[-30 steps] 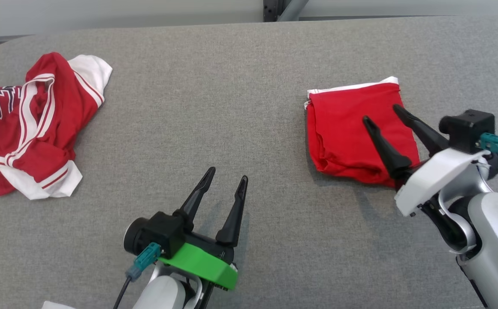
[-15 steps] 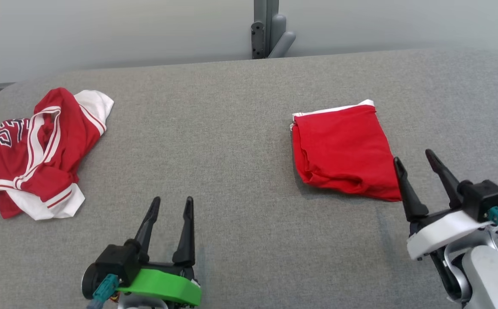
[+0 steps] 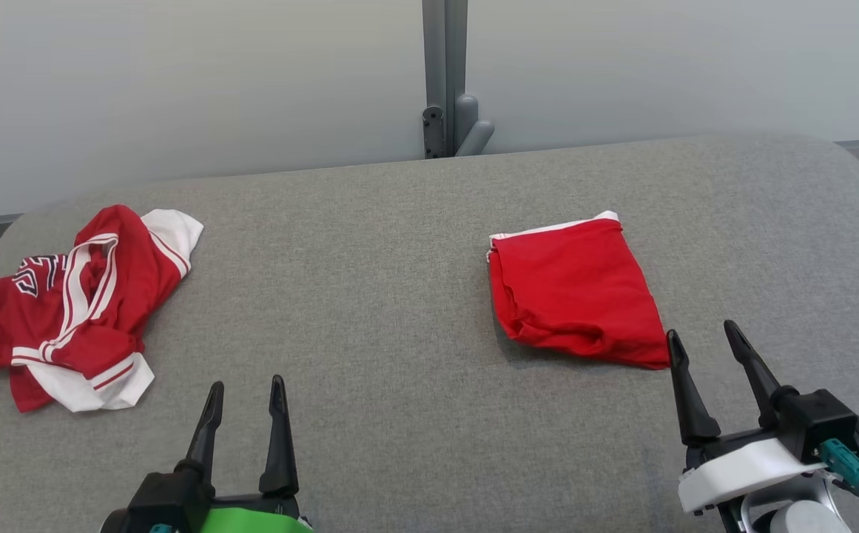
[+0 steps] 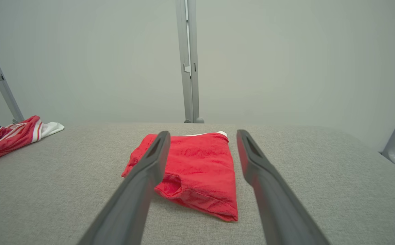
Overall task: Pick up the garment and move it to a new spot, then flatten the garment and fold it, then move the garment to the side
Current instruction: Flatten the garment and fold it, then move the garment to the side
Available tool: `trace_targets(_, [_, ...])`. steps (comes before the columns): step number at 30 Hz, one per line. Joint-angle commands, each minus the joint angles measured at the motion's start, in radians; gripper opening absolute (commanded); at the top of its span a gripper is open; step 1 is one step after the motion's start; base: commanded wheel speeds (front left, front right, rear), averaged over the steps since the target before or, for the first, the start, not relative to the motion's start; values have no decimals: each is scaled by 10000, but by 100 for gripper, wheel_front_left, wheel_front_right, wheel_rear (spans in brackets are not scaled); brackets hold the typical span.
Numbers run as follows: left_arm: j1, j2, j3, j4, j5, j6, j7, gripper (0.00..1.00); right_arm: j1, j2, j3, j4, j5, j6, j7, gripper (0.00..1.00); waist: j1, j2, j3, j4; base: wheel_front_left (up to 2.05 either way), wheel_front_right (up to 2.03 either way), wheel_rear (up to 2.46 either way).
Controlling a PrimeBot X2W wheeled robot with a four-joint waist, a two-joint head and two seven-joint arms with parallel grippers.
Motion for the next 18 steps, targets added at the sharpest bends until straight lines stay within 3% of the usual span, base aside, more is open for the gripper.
trace_targets(1, [256, 20, 96, -195, 250, 155, -18, 100, 303, 125, -75, -182, -256, -10, -38, 100, 1, 0, -135, -5, 0, 0, 0])
trace_targets(7, [524, 20, 184, -411, 420, 197, -18, 100, 724, 264, -54, -374, -502, -10, -38, 100, 1, 0, -267, 59, 0, 0, 0])
trace_targets(18, [843, 22, 30, -143, 1120, -313, -18, 100, 1002, 202, 245, -222, -575, -10, -39, 100, 1, 0, -379, 88, 0, 0, 0])
